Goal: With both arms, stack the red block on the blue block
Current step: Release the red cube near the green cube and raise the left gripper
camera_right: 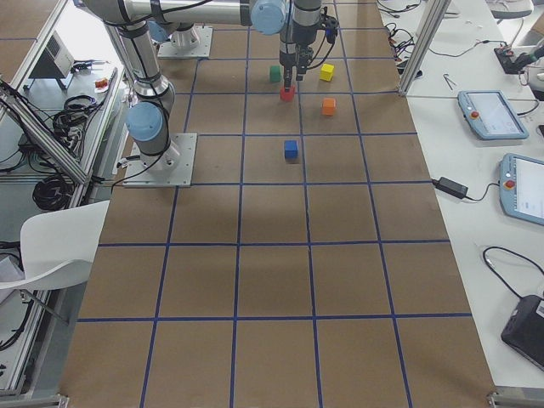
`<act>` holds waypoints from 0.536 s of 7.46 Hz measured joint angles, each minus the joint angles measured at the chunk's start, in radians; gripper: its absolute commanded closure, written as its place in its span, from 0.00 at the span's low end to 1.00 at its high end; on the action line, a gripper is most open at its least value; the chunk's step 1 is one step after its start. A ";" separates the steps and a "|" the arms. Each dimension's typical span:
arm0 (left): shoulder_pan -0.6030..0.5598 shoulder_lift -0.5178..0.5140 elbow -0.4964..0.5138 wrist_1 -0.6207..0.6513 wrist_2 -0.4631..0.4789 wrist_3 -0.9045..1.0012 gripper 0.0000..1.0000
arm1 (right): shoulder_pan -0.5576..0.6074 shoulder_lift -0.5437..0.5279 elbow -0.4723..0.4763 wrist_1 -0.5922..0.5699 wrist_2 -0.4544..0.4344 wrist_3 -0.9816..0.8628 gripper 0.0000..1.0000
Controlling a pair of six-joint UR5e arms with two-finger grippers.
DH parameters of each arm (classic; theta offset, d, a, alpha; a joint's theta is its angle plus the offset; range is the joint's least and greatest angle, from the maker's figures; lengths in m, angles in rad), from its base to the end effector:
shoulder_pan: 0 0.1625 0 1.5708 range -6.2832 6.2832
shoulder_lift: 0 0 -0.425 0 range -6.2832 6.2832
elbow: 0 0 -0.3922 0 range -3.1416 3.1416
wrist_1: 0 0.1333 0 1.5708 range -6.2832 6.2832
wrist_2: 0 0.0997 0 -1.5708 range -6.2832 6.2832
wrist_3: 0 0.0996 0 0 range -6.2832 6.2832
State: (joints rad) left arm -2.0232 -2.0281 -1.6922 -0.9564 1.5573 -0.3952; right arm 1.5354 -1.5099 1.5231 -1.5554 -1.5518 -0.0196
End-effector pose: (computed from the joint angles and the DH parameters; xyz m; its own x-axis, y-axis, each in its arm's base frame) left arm -0.3918 -0.4980 0.2333 -0.9980 0.0578 0.0262 0.0570 0.9980 -0.0277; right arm 0.1169 -0.5193 0.4791 -0.9997 0.0163 -0.0195 0.0158 0.9995 0.0282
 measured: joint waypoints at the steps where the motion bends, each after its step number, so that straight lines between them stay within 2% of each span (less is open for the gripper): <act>1: 0.017 0.028 0.013 -0.019 0.003 -0.001 0.00 | 0.000 0.000 0.002 0.001 0.004 0.001 0.00; 2: 0.057 0.063 0.036 -0.067 0.004 0.006 0.00 | 0.005 0.000 0.009 0.004 0.008 0.015 0.00; 4: 0.190 0.149 0.118 -0.257 0.004 0.069 0.00 | 0.073 0.019 0.036 -0.015 0.010 0.115 0.00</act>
State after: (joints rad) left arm -1.8328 -1.8793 -1.5742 -1.2131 1.5614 -0.3266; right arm 1.6086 -1.4904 1.5593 -1.5702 -1.5417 0.0949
